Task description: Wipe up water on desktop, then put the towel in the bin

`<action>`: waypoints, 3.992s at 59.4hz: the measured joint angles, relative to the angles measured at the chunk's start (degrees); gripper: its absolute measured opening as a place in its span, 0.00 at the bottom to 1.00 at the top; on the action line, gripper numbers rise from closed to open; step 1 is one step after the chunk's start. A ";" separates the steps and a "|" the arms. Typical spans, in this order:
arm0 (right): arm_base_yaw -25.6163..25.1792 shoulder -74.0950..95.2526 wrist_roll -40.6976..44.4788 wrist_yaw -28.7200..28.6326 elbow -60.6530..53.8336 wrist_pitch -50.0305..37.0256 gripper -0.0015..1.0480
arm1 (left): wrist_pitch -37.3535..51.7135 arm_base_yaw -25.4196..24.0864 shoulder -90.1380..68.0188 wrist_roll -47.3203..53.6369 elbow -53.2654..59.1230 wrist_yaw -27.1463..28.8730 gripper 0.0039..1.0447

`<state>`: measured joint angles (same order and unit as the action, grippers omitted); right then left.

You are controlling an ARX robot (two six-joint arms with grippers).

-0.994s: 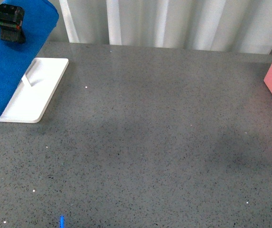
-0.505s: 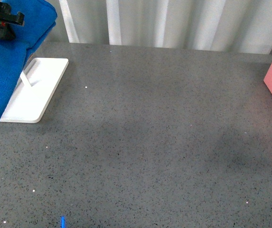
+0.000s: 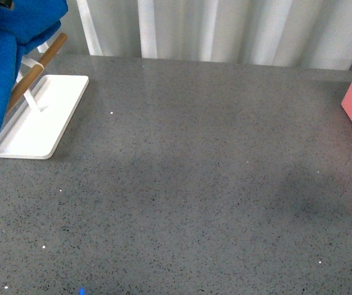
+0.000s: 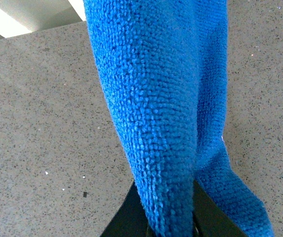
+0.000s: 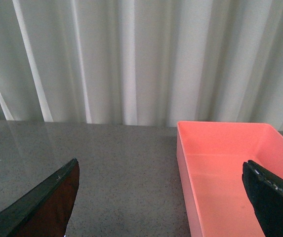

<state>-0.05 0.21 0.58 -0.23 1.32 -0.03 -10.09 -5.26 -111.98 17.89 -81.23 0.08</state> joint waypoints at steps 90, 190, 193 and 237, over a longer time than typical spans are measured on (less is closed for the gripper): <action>-8.28 10.58 24.59 -29.57 4.85 13.92 0.93 | 24.74 33.57 14.60 -33.70 18.16 -13.38 0.04; 15.37 80.26 -10.91 -25.92 29.07 -35.52 0.92 | 17.84 37.20 16.24 -46.73 11.61 -14.62 0.04; 15.91 80.96 -11.34 -25.55 29.68 -35.74 0.86 | 17.73 37.20 16.37 -46.95 11.56 -14.60 0.04; 17.53 79.97 -14.80 -26.14 30.71 -37.31 0.03 | 17.73 37.33 16.90 -48.61 11.50 -15.56 0.04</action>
<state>17.47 80.18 -14.22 -26.37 32.03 -37.34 7.64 32.08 -95.09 -30.72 -69.73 -15.49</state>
